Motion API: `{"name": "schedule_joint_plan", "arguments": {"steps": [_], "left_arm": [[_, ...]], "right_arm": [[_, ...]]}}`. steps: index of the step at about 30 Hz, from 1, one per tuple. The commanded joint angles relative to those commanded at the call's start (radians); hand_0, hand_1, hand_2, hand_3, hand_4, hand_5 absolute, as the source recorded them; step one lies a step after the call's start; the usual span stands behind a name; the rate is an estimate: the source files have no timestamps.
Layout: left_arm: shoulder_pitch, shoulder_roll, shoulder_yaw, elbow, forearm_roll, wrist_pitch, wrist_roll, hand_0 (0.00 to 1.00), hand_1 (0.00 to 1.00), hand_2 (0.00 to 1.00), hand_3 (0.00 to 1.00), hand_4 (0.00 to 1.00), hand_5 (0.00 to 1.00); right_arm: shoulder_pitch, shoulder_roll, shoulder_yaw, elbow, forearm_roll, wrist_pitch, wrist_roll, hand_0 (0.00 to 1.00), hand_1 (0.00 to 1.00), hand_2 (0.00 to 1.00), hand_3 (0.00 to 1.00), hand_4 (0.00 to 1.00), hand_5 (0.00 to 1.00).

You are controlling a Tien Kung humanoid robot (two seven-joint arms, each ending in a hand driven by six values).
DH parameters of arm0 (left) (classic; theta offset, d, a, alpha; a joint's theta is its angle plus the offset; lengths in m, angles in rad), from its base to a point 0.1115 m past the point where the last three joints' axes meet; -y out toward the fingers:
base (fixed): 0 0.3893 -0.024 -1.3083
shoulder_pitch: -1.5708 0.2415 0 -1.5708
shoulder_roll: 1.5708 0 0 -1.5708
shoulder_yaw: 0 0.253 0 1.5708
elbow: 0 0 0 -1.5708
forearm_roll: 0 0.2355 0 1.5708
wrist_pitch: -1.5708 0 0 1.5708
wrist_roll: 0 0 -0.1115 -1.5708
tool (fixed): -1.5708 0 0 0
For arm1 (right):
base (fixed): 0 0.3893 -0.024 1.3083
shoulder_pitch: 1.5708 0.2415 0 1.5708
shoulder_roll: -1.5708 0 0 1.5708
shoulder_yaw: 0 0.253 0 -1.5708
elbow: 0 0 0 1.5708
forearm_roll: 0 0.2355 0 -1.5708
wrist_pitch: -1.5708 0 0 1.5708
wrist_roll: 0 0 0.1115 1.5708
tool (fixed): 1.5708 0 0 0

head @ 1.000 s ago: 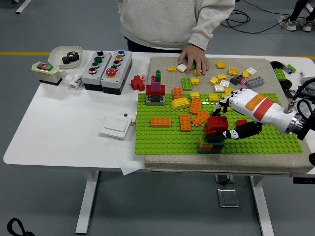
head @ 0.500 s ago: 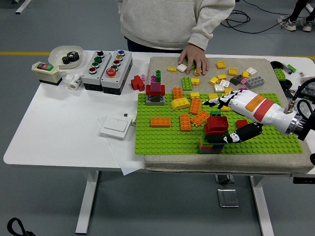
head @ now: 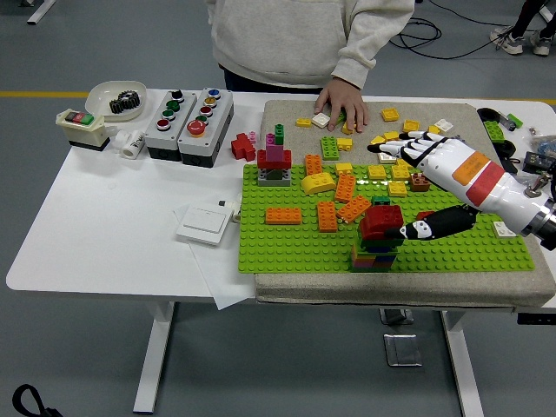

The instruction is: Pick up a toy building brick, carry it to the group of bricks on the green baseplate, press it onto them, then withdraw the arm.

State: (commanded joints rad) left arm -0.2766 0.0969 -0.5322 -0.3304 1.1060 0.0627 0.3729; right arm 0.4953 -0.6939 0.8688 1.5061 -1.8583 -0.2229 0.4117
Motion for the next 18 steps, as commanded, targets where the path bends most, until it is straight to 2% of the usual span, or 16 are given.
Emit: {"name": "schedule_joint_plan", "arguments": {"steps": [4,5,12,18], "left_arm": [[0.001,0.000,-0.001,0.001,0.001,0.000,0.000,0.669,0.699,0.720,0.588,0.669,0.665],[0.002,0.000,0.001,0.001,0.000,0.002,-0.001,0.667,0.699,0.720,0.589,0.669,0.665],[0.006,-0.001,0.002,0.001,-0.001,0.004,-0.002,0.668,0.699,0.720,0.588,0.670,0.665],[0.008,-0.002,0.002,0.002,-0.001,0.005,-0.002,0.669,0.699,0.719,0.587,0.669,0.665]], "right_arm": [[-0.039,-0.011,0.035,0.033,-0.010,-0.002,0.001,0.907,0.813,0.846,0.853,0.998,0.658],[-0.055,-0.016,0.044,0.047,-0.022,0.001,-0.002,0.851,0.776,0.806,0.811,0.998,0.678],[-0.110,-0.031,0.056,0.080,-0.061,0.014,-0.008,0.855,0.774,0.800,0.805,0.998,0.678],[-0.155,-0.036,0.054,0.107,-0.107,0.002,0.002,0.852,0.772,0.798,0.803,0.998,0.681]]}}
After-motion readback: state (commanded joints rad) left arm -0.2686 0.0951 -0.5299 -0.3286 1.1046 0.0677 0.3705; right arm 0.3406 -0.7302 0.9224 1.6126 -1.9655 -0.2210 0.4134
